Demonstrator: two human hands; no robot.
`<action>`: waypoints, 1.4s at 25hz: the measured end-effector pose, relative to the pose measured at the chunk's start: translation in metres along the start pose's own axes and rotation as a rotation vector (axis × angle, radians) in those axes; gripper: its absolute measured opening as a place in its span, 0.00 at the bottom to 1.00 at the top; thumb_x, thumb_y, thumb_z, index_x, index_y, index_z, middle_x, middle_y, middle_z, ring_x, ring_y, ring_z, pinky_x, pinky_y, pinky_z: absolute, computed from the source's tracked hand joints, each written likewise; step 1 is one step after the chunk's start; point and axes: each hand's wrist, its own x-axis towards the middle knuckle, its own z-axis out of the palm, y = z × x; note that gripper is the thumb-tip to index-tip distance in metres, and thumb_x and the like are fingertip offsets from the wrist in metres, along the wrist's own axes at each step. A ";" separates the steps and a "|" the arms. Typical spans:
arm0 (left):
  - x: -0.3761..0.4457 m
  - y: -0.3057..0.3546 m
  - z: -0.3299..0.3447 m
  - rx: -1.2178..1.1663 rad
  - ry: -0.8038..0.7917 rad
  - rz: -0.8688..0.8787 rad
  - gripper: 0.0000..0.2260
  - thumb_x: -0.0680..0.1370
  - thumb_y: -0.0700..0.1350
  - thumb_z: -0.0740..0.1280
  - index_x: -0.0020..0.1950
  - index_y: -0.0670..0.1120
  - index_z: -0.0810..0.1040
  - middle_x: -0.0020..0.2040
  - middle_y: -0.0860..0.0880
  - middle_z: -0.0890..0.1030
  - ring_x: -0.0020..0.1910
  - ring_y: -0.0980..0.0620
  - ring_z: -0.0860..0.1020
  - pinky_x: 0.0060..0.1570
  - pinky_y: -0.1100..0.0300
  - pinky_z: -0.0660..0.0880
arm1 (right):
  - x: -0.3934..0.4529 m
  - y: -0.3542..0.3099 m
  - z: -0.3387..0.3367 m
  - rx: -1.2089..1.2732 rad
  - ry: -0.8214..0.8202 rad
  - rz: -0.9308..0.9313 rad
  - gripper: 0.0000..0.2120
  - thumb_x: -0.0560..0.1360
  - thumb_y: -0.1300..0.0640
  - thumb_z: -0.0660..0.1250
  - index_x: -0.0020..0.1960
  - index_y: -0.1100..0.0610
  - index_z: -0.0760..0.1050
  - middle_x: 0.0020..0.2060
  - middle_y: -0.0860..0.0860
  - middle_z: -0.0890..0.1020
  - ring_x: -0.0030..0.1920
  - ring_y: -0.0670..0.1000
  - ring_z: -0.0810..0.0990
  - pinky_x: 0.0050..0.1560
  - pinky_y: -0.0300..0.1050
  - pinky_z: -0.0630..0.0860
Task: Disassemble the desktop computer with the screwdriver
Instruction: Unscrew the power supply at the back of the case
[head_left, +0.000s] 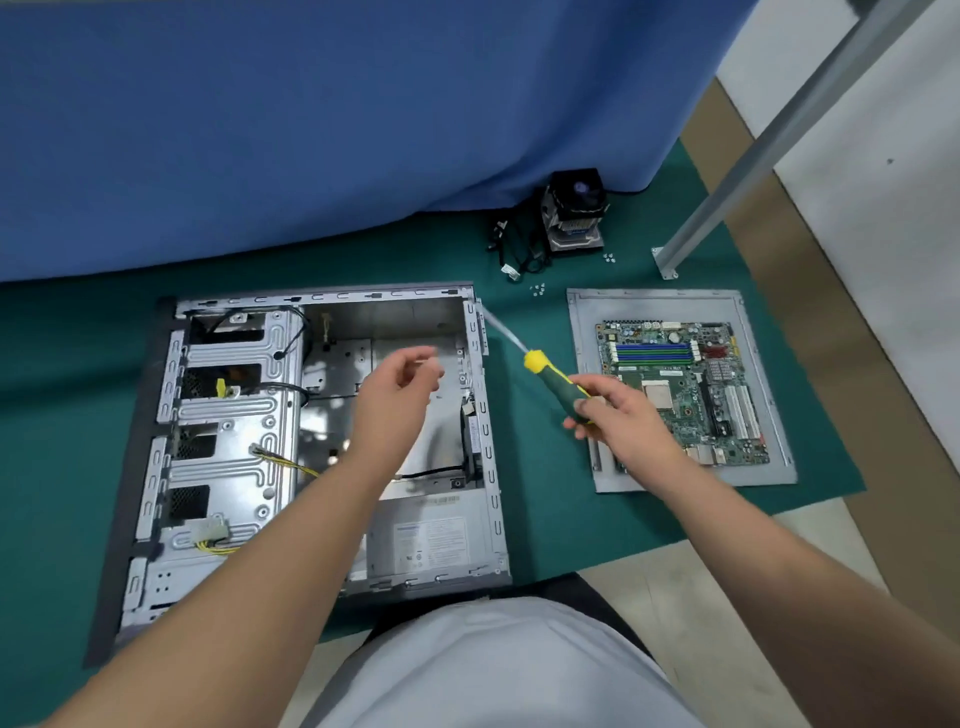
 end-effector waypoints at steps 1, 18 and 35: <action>-0.001 0.005 0.003 -0.125 -0.028 -0.024 0.06 0.82 0.45 0.69 0.58 0.51 0.81 0.47 0.50 0.87 0.44 0.53 0.84 0.48 0.59 0.81 | -0.007 -0.007 0.003 -0.056 -0.039 -0.016 0.14 0.75 0.60 0.66 0.52 0.45 0.85 0.39 0.54 0.82 0.36 0.51 0.81 0.41 0.40 0.79; -0.013 -0.010 -0.018 -0.248 -0.196 -0.187 0.06 0.85 0.41 0.64 0.57 0.40 0.80 0.47 0.40 0.87 0.44 0.48 0.86 0.45 0.61 0.82 | -0.005 -0.034 0.049 0.660 0.226 0.001 0.22 0.80 0.68 0.68 0.66 0.52 0.63 0.53 0.61 0.79 0.48 0.65 0.87 0.47 0.55 0.84; 0.026 -0.071 0.024 0.723 -0.455 -0.477 0.14 0.81 0.31 0.66 0.41 0.48 0.78 0.37 0.52 0.78 0.30 0.62 0.77 0.29 0.74 0.71 | 0.004 0.074 0.012 0.555 0.466 0.266 0.30 0.80 0.67 0.68 0.70 0.42 0.60 0.62 0.65 0.76 0.48 0.61 0.88 0.45 0.49 0.85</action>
